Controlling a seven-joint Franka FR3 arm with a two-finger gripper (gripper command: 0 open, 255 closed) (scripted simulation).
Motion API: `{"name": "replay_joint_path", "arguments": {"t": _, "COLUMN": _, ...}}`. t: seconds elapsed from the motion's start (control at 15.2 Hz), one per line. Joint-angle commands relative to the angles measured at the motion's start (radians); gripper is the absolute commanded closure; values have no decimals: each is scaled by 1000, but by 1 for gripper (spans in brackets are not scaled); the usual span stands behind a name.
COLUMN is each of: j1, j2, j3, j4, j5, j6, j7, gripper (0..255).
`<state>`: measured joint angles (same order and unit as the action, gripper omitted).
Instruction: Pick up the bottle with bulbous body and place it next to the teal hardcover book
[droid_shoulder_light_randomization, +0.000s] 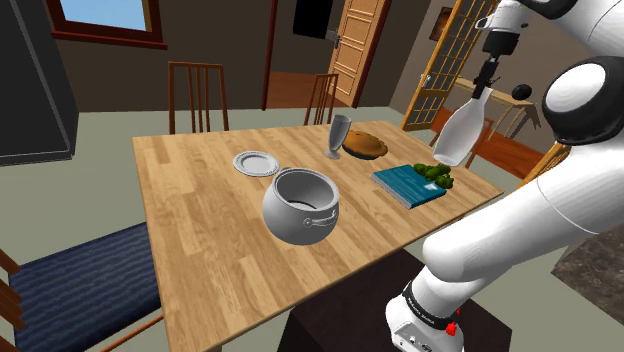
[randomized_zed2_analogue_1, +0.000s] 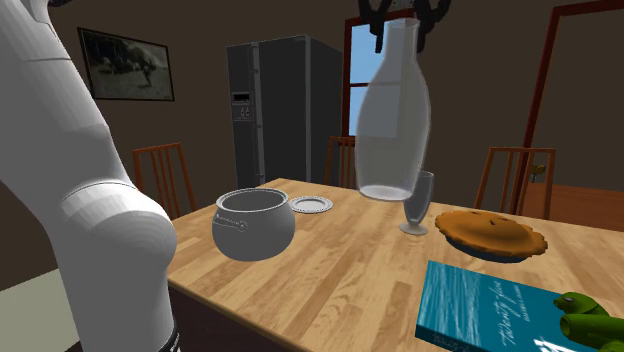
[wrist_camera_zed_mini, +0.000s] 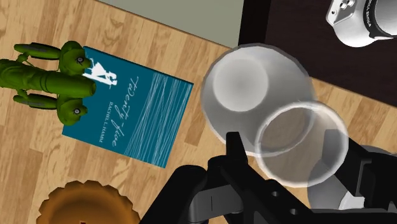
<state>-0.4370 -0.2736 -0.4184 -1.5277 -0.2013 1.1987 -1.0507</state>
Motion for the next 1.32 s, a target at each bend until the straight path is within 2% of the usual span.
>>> {"name": "replay_joint_path", "arguments": {"t": 0.0, "j1": 0, "j2": -20, "j3": 4, "j4": -46, "j5": -5, "j6": 27, "j7": 10, "gripper": 255}}
{"name": "replay_joint_path", "arguments": {"t": 1.25, "j1": -14, "j2": -135, "j3": 6, "j4": -414, "j5": -36, "j6": 282, "j7": 66, "gripper": 255}}
